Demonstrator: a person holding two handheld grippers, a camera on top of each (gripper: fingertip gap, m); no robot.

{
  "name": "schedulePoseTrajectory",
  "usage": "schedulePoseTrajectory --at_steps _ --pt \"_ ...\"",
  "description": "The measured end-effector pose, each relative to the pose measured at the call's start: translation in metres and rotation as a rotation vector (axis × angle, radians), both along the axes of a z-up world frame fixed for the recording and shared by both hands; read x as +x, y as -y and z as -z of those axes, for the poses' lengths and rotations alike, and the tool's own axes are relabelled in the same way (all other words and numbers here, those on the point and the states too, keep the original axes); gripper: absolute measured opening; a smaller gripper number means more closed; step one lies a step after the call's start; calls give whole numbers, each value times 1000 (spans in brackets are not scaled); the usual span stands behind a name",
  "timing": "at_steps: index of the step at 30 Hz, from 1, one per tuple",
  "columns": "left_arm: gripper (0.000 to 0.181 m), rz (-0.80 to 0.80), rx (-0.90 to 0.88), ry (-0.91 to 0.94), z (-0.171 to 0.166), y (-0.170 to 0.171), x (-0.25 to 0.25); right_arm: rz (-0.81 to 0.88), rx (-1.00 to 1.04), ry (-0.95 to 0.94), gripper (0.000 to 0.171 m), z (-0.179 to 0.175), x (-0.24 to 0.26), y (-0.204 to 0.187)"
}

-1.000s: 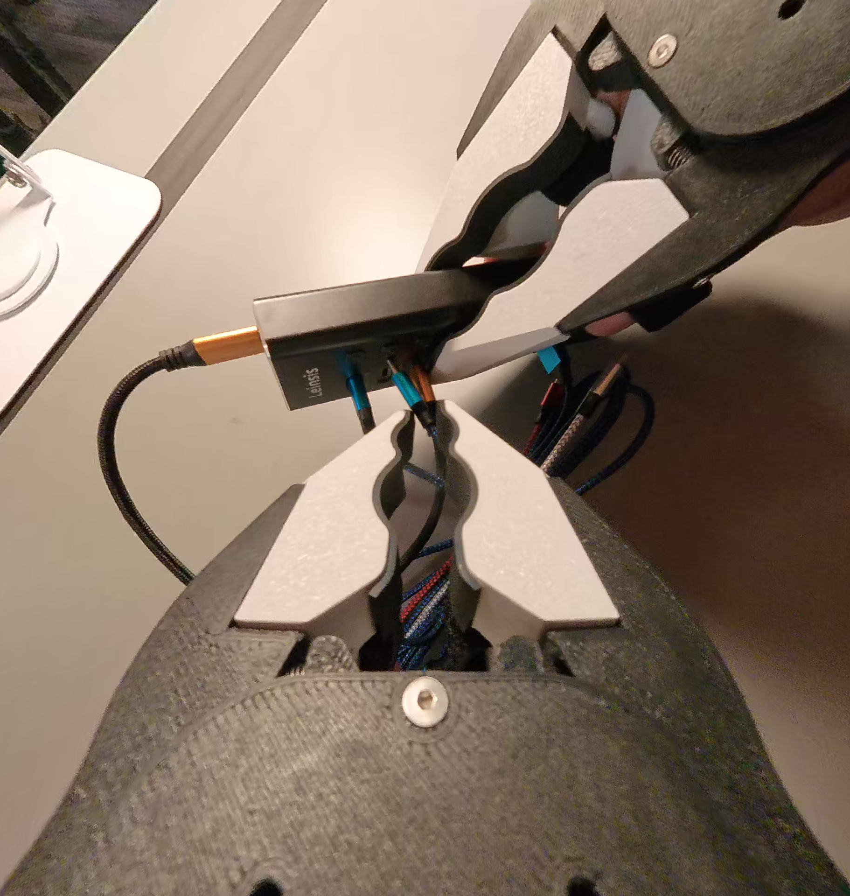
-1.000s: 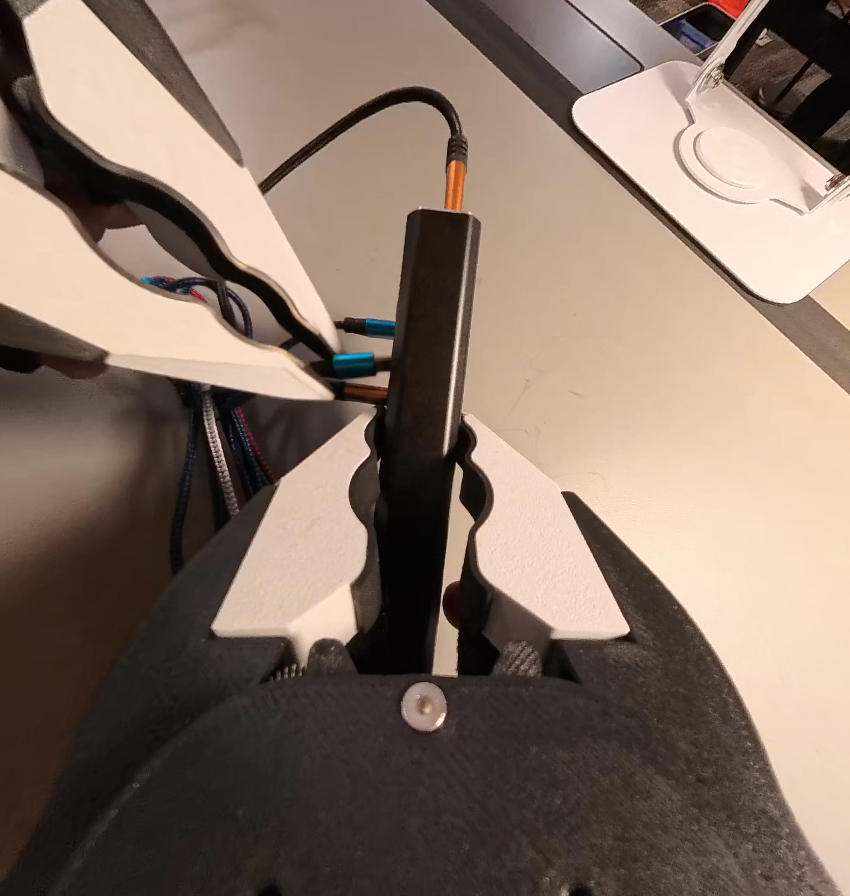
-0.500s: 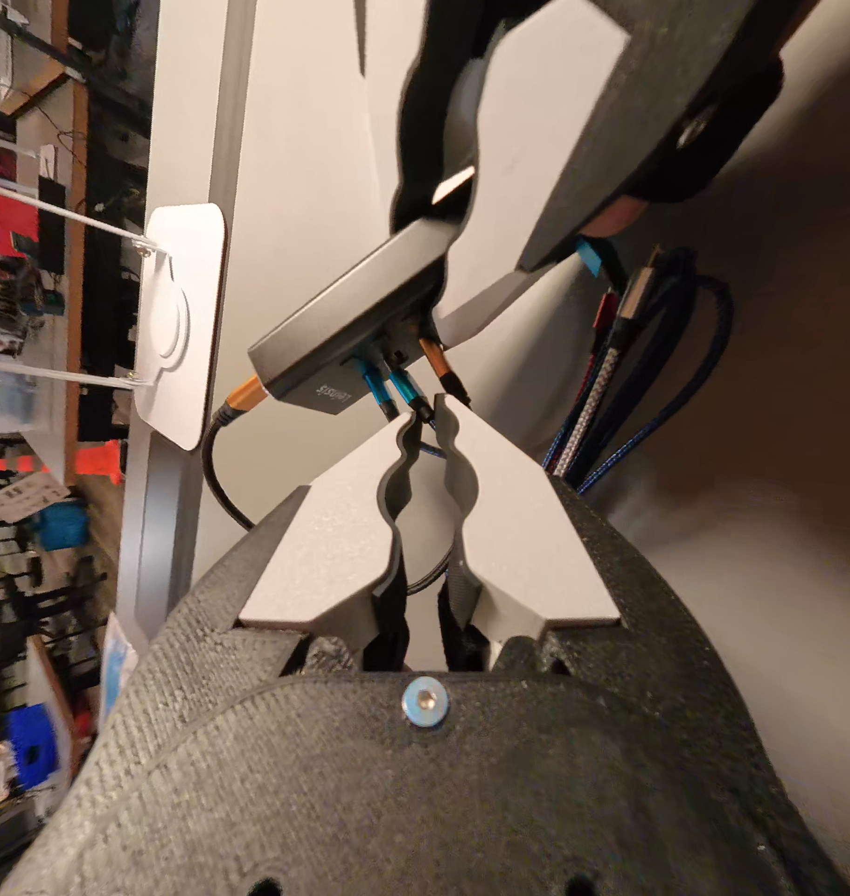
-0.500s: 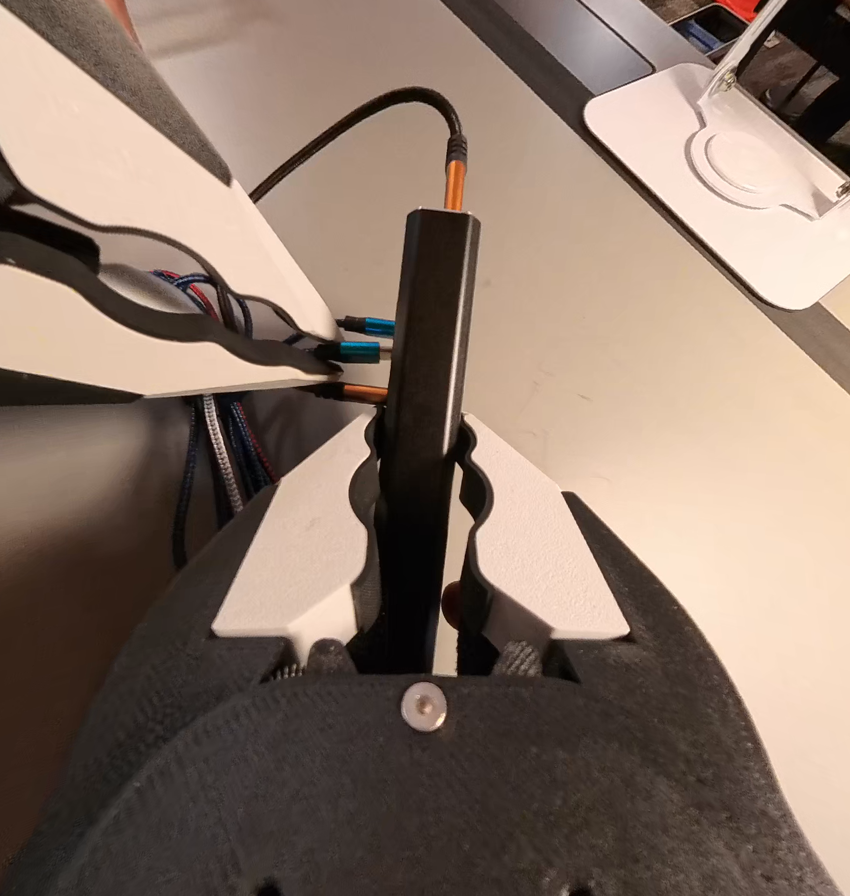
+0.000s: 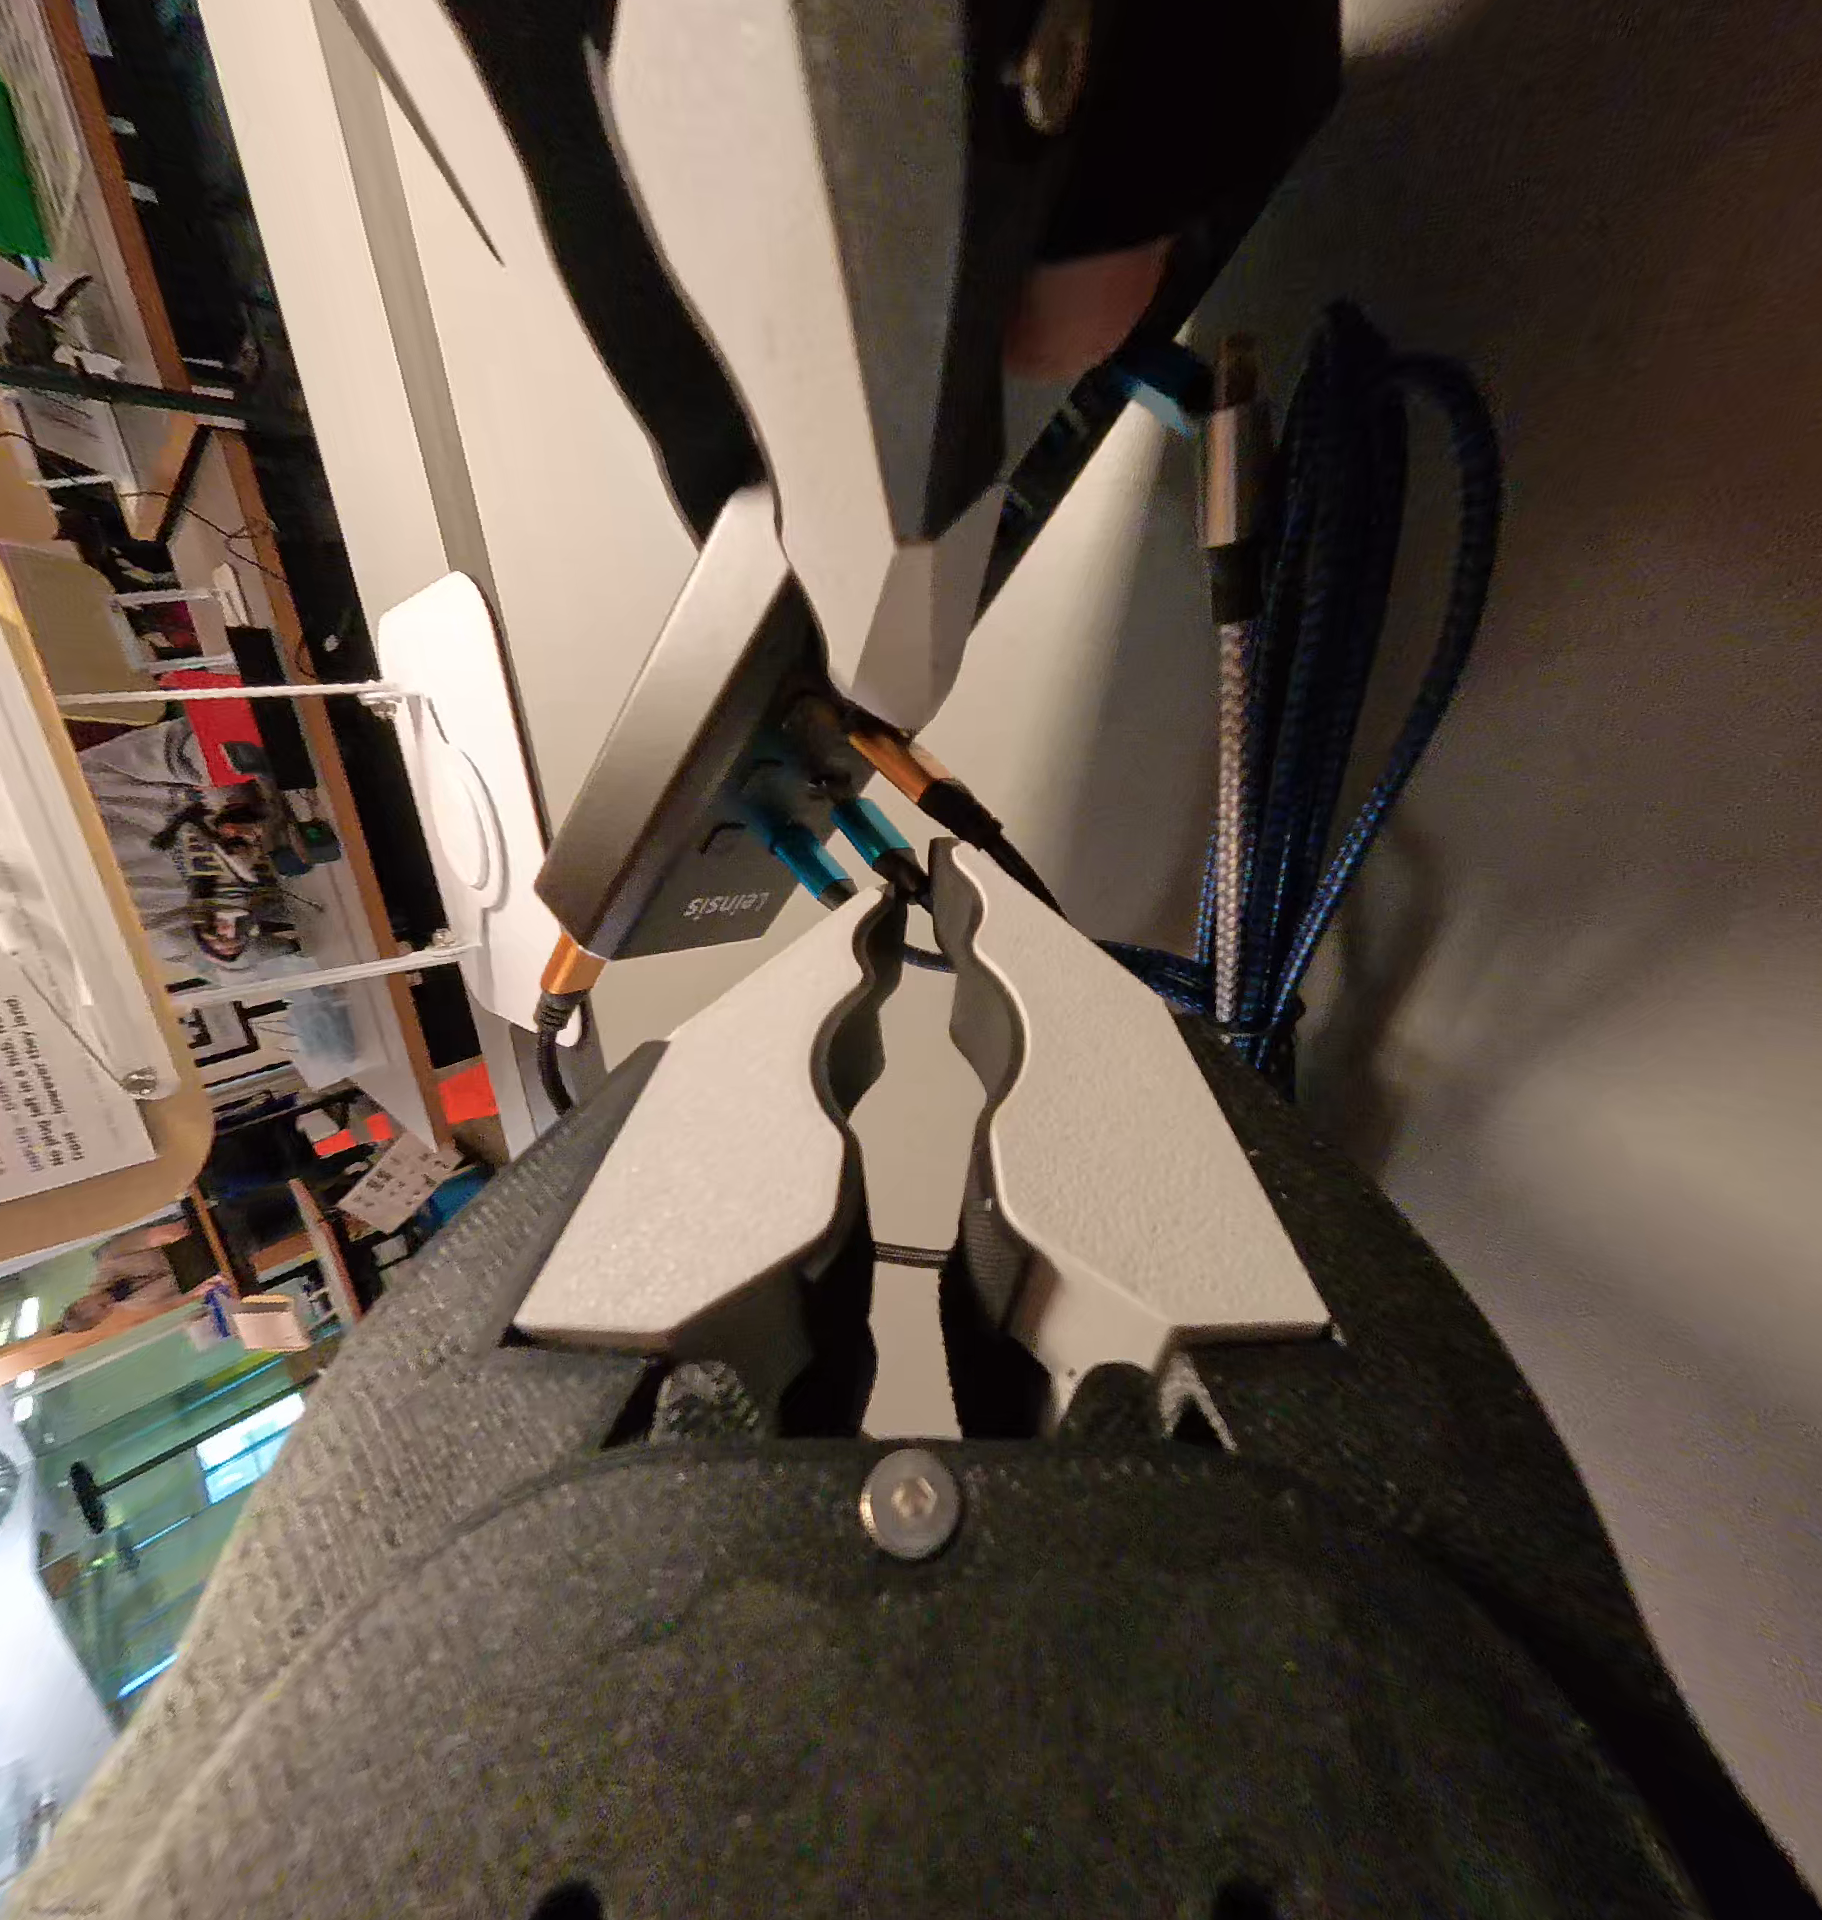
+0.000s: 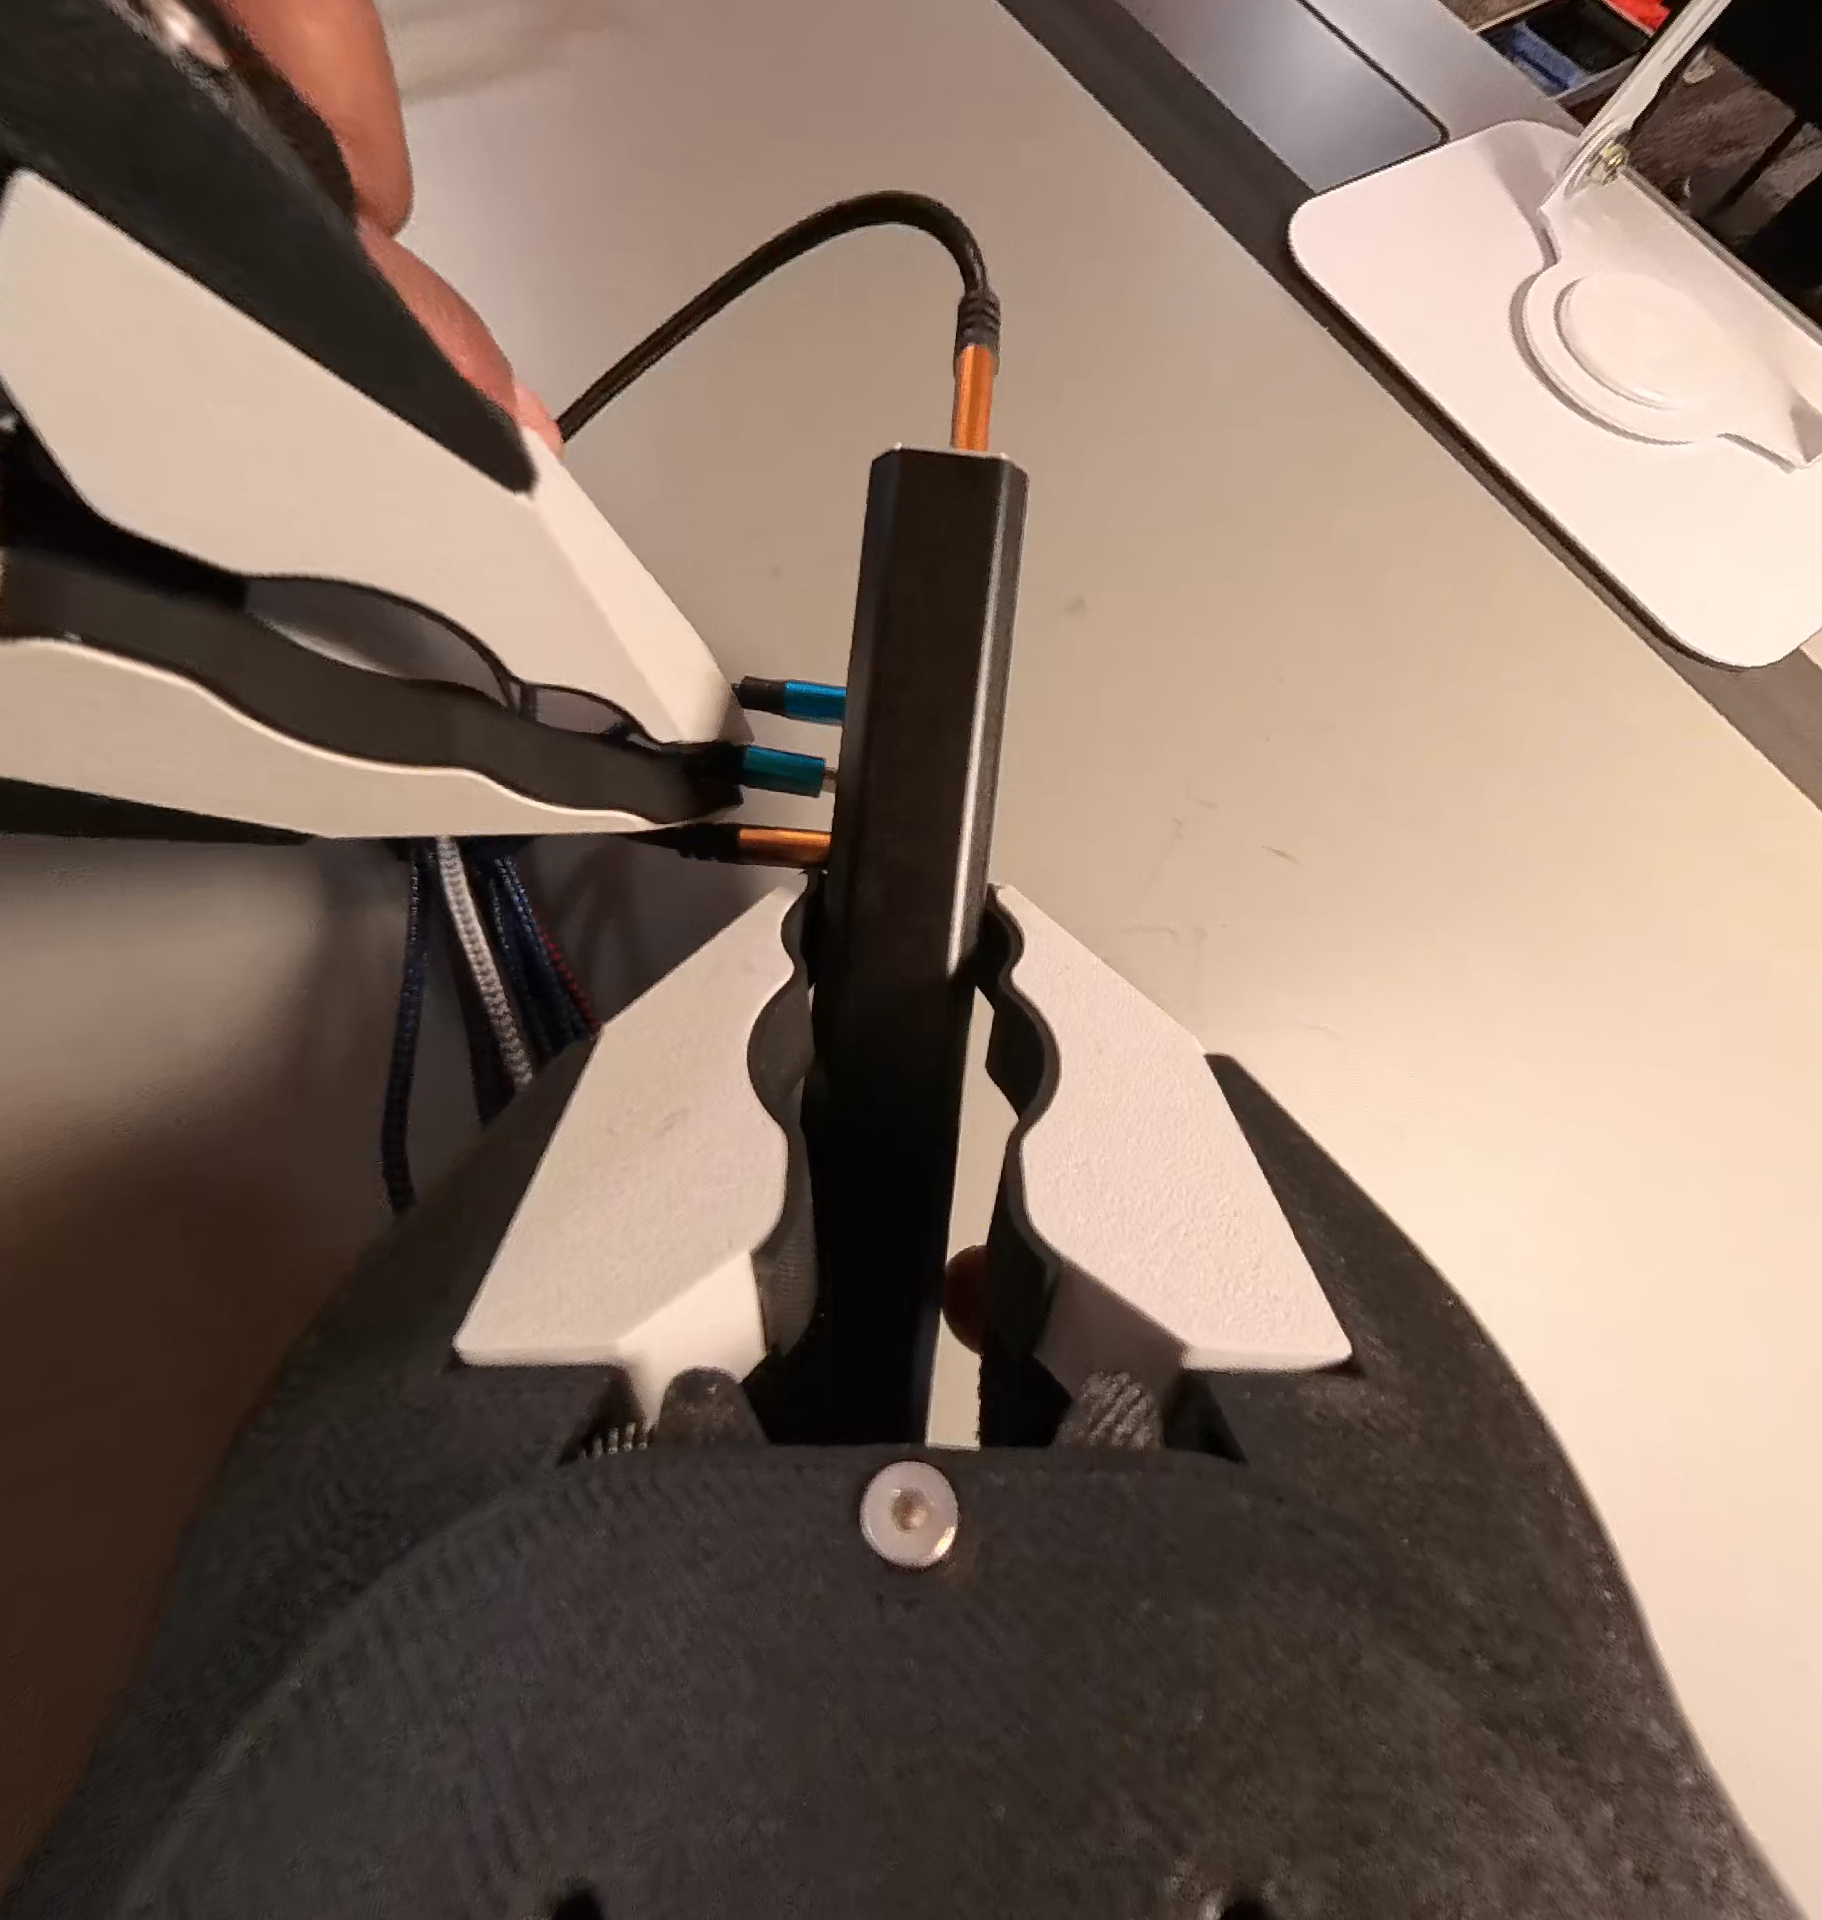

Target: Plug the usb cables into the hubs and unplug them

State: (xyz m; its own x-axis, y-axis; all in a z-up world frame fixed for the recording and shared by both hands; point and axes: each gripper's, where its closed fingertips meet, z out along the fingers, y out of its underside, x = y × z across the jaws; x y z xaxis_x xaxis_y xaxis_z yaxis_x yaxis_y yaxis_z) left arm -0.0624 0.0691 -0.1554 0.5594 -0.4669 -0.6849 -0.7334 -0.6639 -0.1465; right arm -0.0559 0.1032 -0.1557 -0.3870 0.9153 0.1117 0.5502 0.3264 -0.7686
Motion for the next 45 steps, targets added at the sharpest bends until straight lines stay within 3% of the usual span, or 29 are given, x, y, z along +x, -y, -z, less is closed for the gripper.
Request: schedulePoseTrajectory --at_steps 11,45 --pt "9 20 43 -258 -11 -9 -2 36 -114 37 27 -1 1 -7" --pt "9 91 -56 -229 10 -3 6 7 -214 163 33 12 11 2"
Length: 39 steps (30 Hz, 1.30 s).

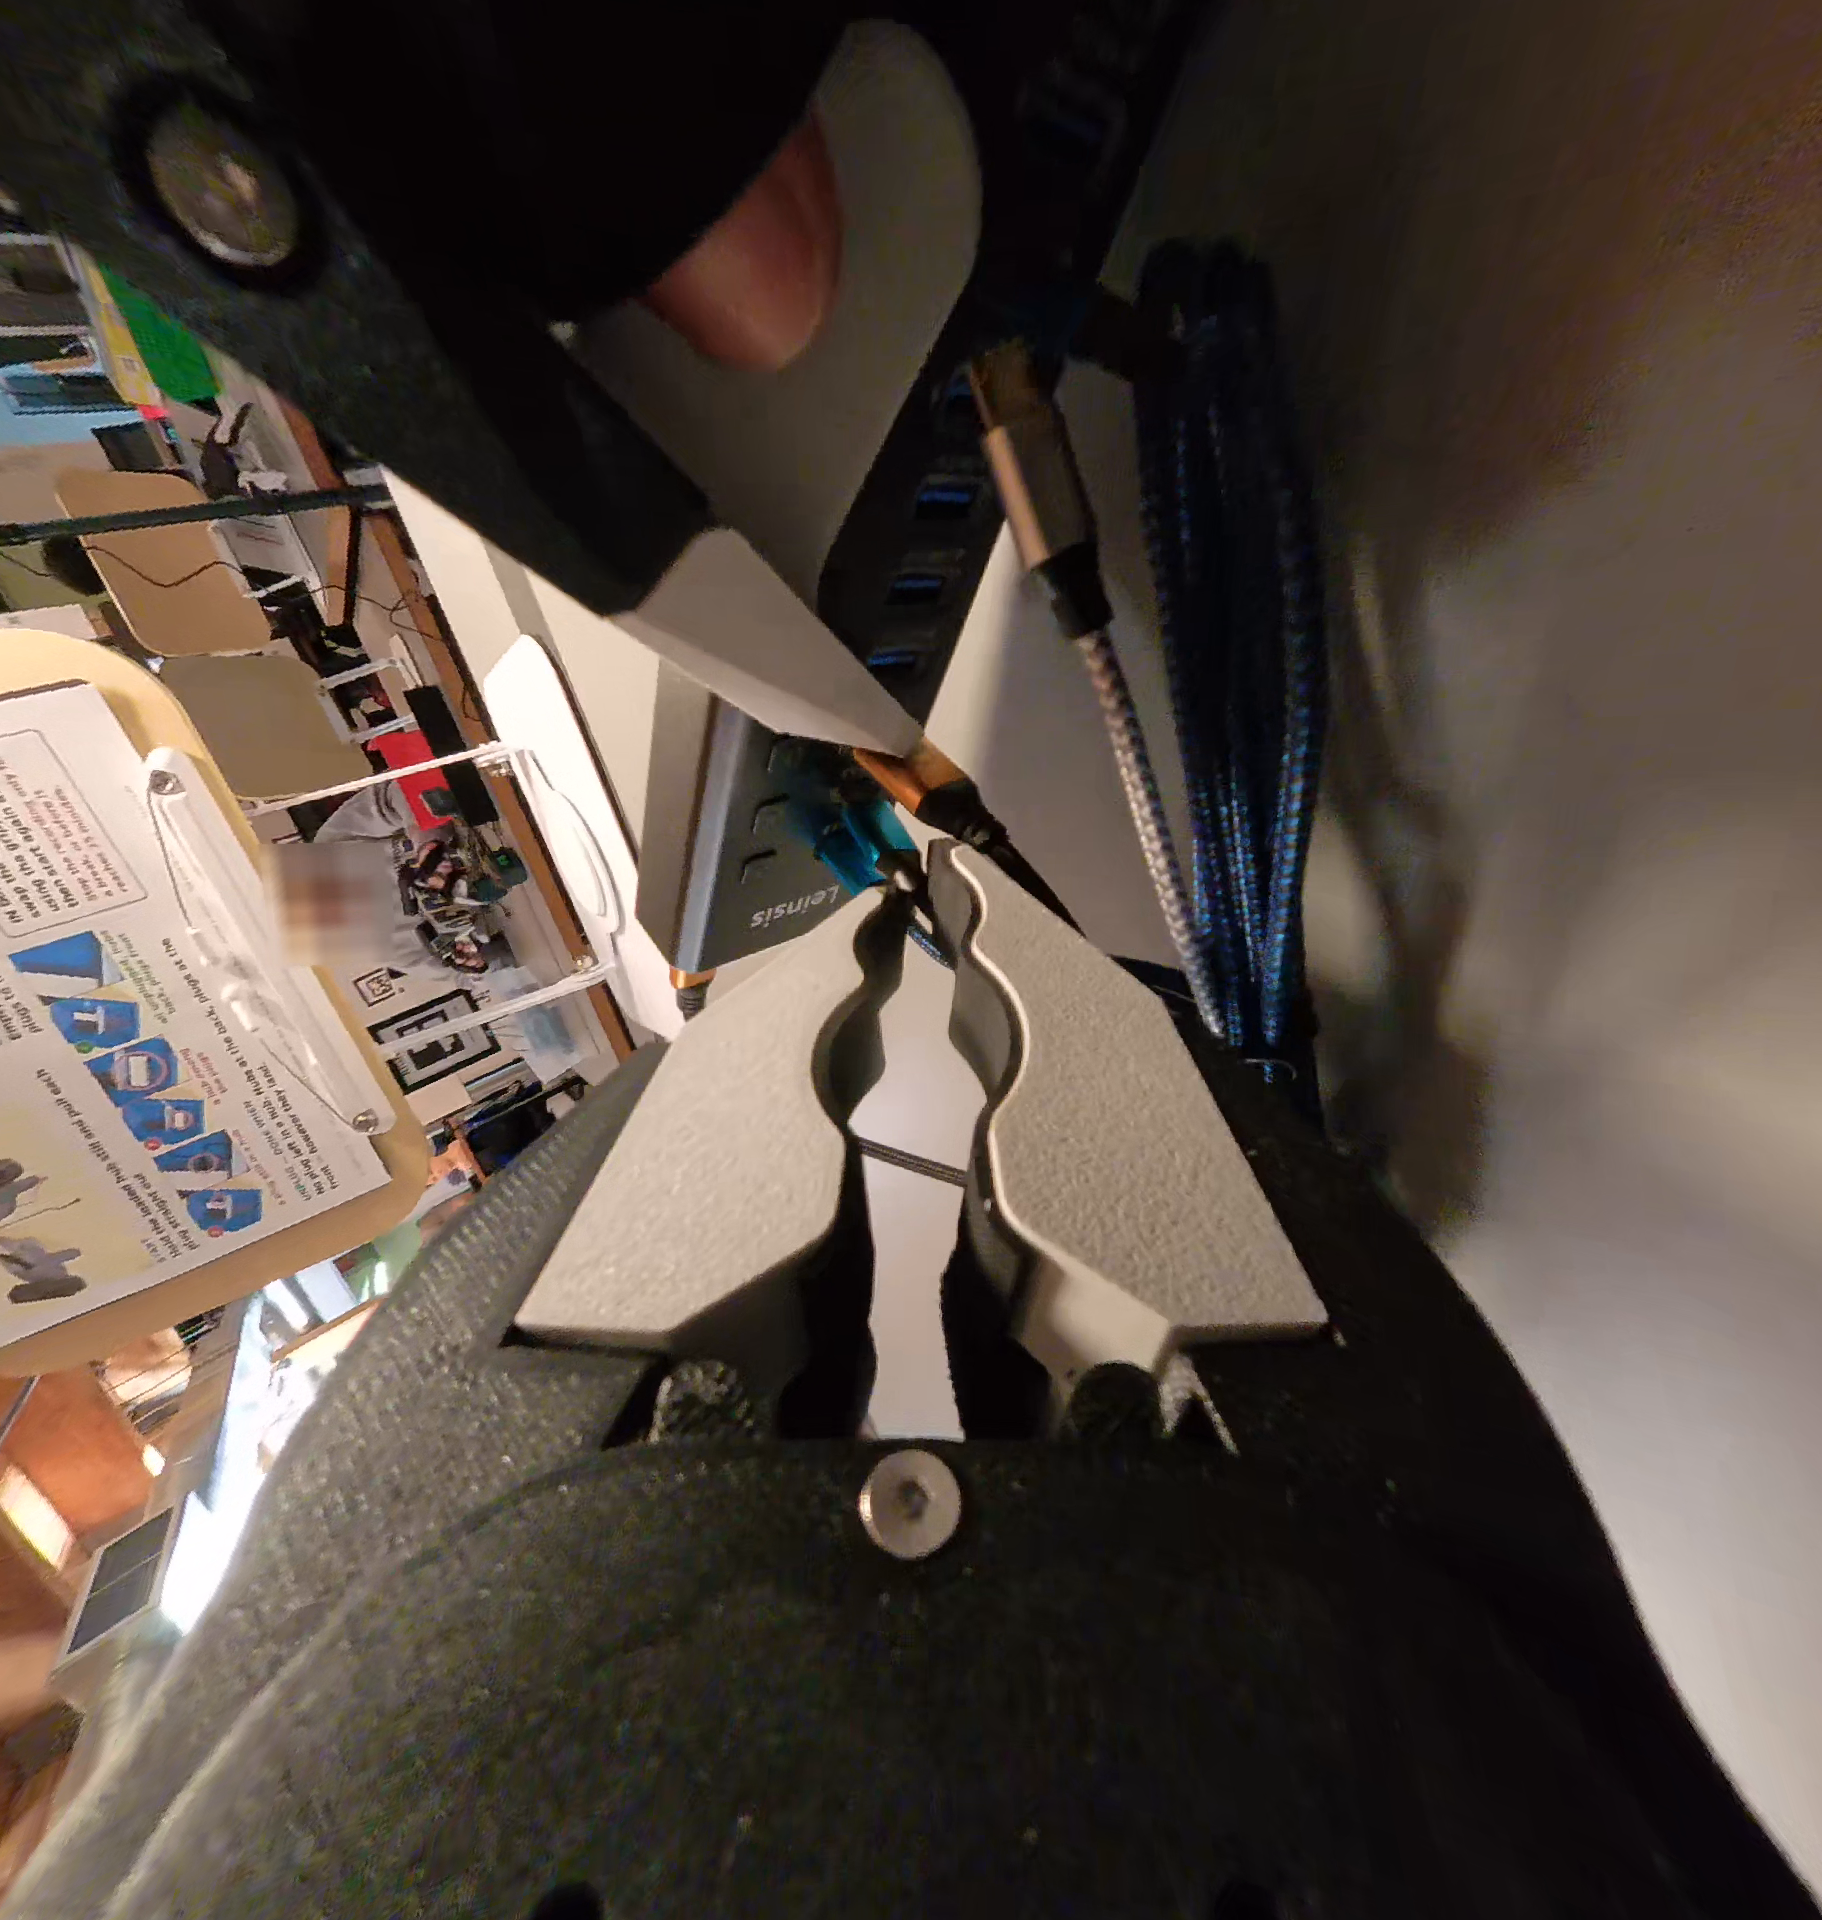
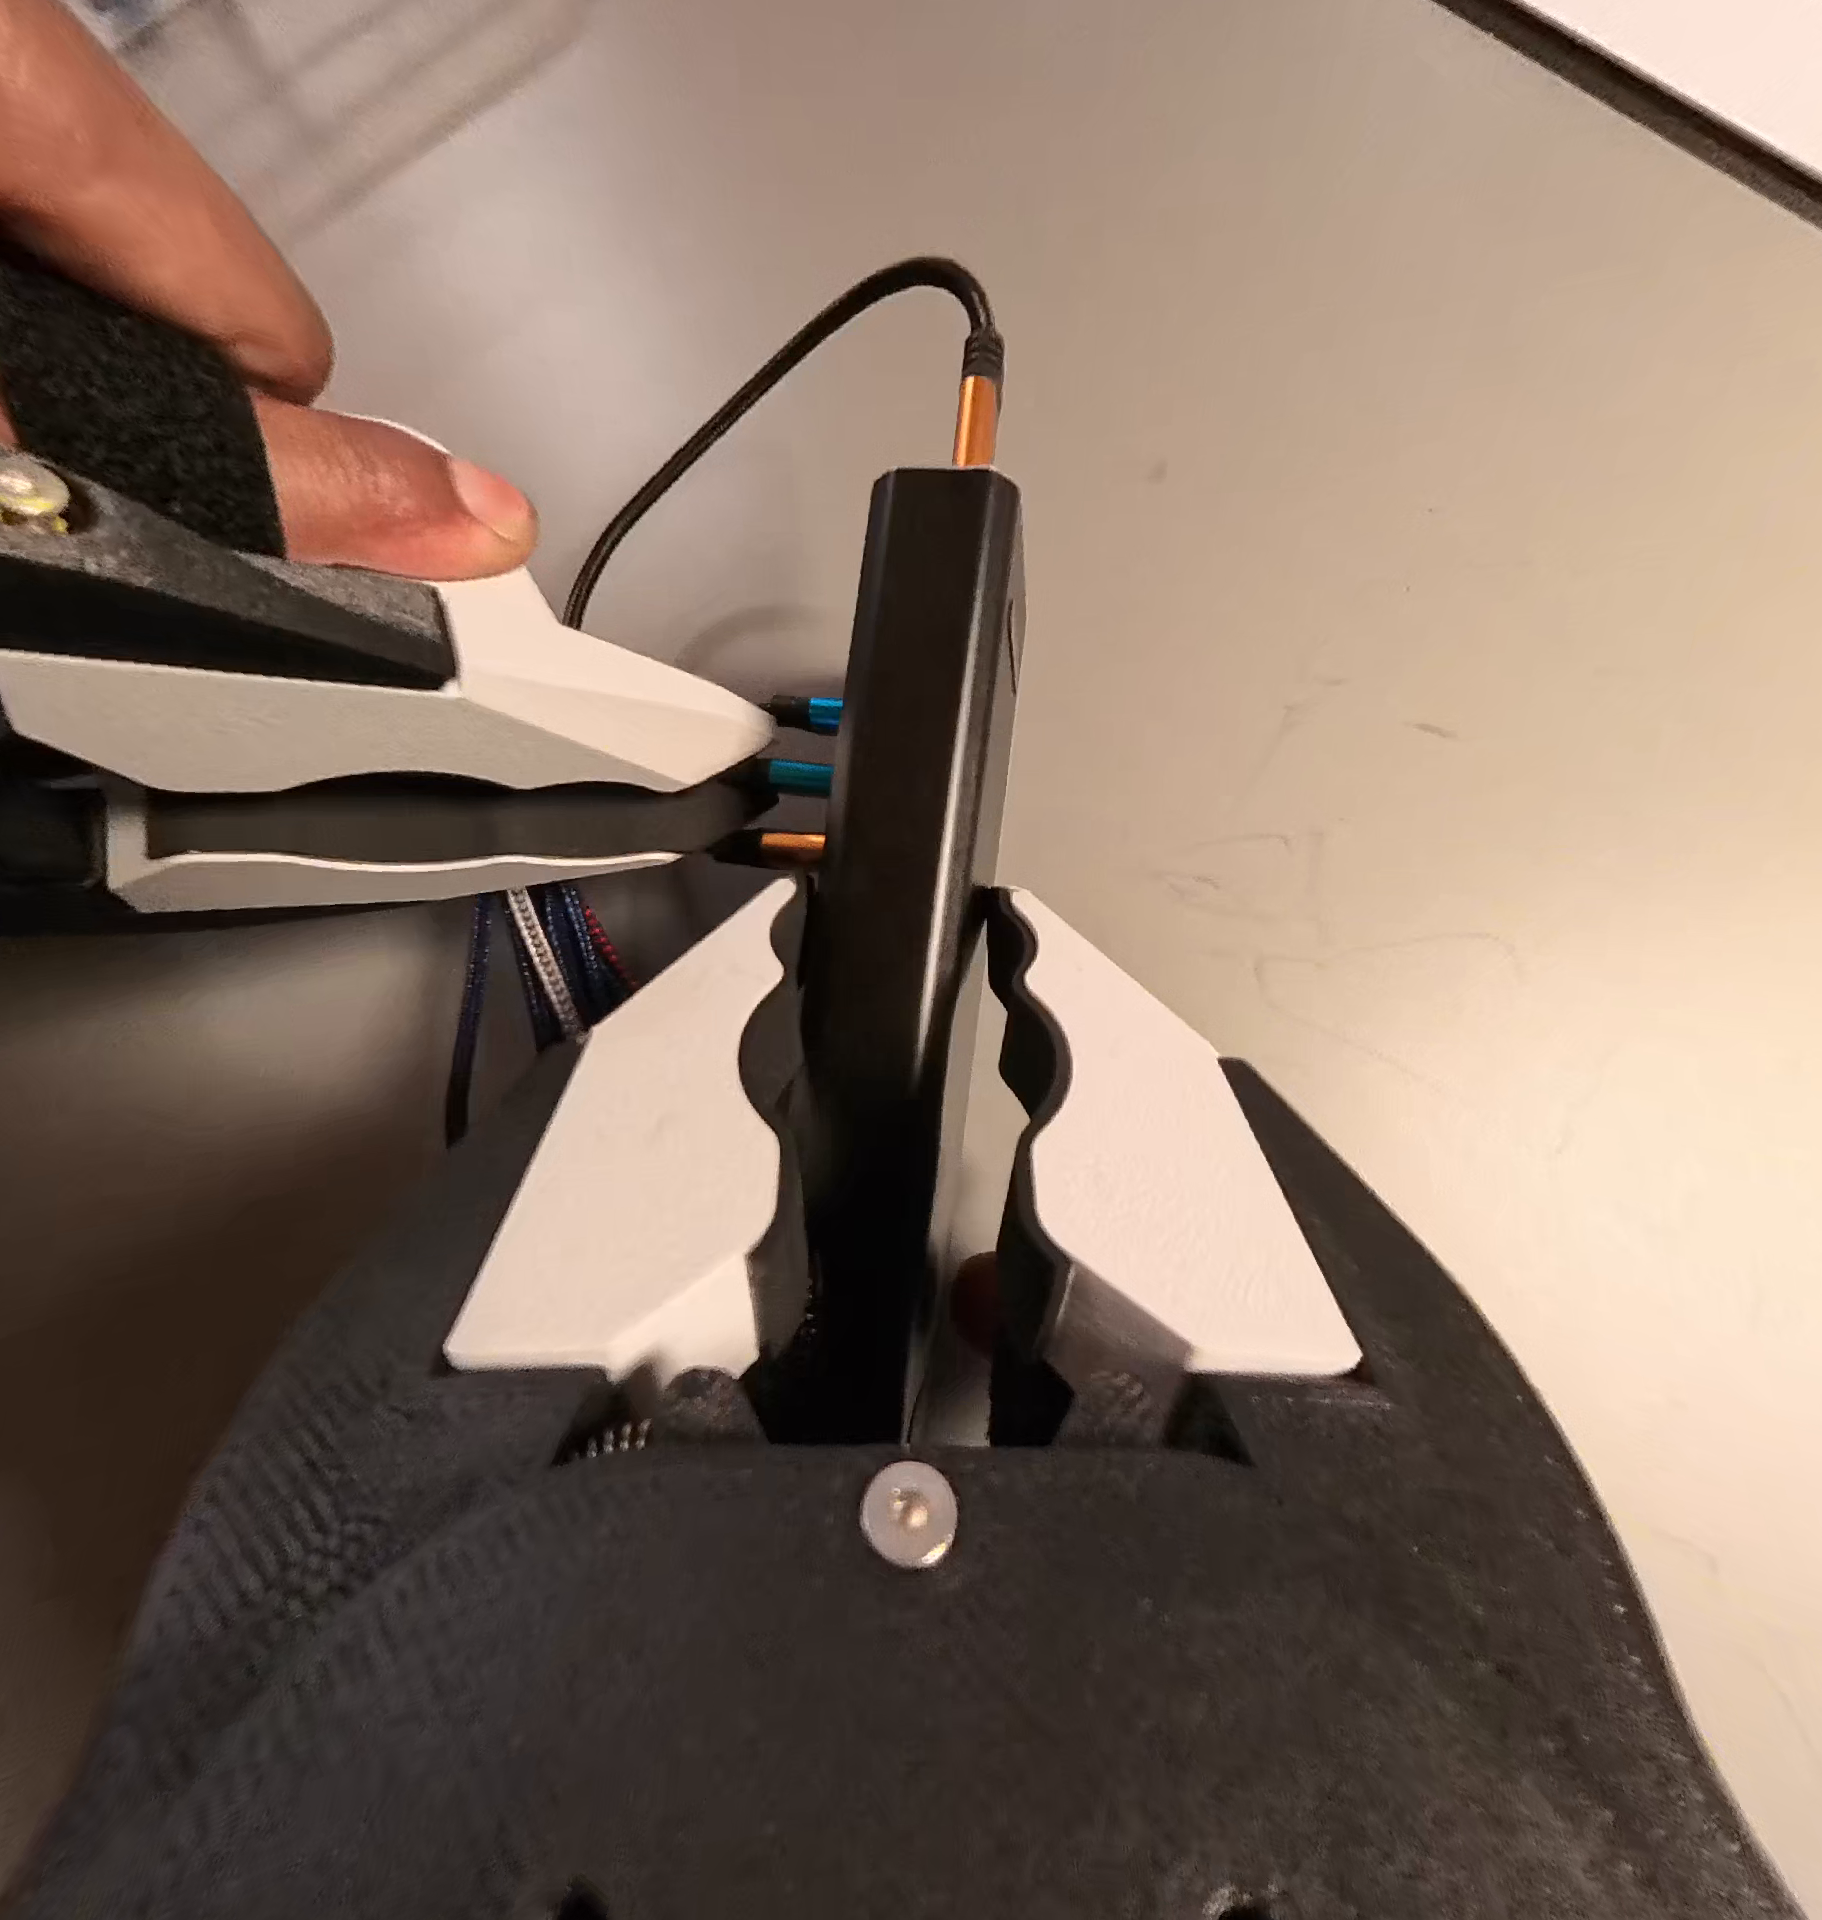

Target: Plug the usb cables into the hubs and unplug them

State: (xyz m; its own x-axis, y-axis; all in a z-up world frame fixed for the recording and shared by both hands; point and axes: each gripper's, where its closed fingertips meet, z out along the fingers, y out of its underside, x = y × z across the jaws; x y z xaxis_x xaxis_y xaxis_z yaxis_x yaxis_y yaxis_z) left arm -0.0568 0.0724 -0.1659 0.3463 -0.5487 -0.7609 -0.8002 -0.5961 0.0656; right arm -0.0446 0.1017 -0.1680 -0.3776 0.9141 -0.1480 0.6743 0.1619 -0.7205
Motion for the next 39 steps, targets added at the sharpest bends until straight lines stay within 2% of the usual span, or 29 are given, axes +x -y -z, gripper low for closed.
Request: schedulePoseTrajectory --at_steps 9,19,29,39 --pt "9 9 25 73 14 -5 6 14 -31 91 33 10 7 -4" --pt "8 -51 172 497 22 -10 10 16 -90 119 34 12 8 -4" --pt "9 -92 231 509 20 -17 6 28 -32 84 33 10 5 -9" --pt "10 -41 414 496 -12 -21 -2 21 25 -71 27 -13 -4 -16"
